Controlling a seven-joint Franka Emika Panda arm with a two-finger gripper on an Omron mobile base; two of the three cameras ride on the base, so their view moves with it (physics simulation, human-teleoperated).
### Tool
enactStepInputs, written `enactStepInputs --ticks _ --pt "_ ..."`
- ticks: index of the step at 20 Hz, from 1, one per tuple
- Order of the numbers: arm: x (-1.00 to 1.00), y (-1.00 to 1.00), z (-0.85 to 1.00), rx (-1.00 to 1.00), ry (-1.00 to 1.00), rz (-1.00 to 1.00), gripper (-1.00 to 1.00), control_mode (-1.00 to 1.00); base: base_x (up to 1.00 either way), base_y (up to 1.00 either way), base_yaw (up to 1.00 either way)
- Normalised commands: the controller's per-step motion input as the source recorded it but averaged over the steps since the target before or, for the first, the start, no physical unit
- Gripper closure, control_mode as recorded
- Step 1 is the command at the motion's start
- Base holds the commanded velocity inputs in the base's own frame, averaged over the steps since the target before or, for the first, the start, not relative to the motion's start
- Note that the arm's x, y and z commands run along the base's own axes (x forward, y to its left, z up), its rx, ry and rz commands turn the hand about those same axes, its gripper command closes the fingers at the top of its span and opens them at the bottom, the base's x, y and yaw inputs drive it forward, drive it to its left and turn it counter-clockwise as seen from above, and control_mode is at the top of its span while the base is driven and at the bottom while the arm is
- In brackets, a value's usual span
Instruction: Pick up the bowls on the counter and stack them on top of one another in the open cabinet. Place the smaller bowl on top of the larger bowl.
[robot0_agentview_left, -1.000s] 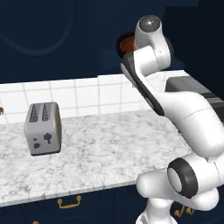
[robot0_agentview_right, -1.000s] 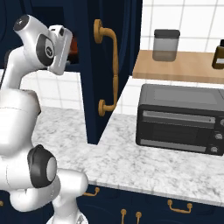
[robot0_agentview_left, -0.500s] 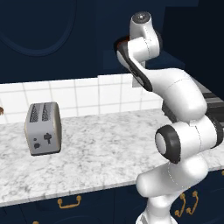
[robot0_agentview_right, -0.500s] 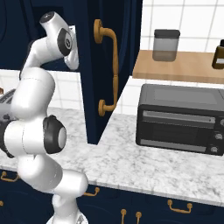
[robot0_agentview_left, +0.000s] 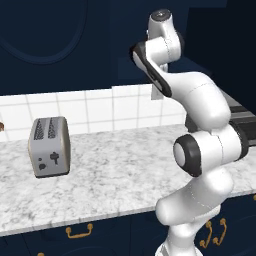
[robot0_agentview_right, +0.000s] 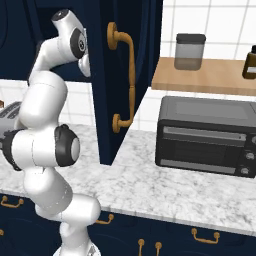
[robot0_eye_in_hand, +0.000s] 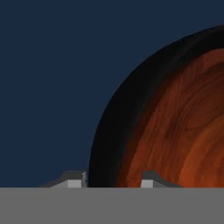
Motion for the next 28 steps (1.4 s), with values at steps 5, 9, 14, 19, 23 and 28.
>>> enactStepInputs --ticks 5,9,14,19,23,28 --pt "-0.51 -0.03 -0.14 0.00 -0.15 0.00 -1.00 -1.00 0.00 0.00 0.00" --pt "-0.94 0.00 0.00 0.00 -0.24 0.00 -1.00 -1.00 0.00 0.00 0.00" --pt "-1.00 0.00 0.00 0.00 -0.19 0.00 -1.00 -1.00 0.00 0.00 0.00" --pt "-1.00 0.27 -0.45 -0.03 -0.02 0.00 -1.00 -1.00 0.00 0.00 0.00" --pt "-1.00 0.60 -0.90 -0.10 0.07 0.00 -1.00 -1.00 0.00 0.00 0.00" --pt "-0.84 0.55 -1.00 -0.14 0.29 0.00 -1.00 -1.00 0.00 0.00 0.00"
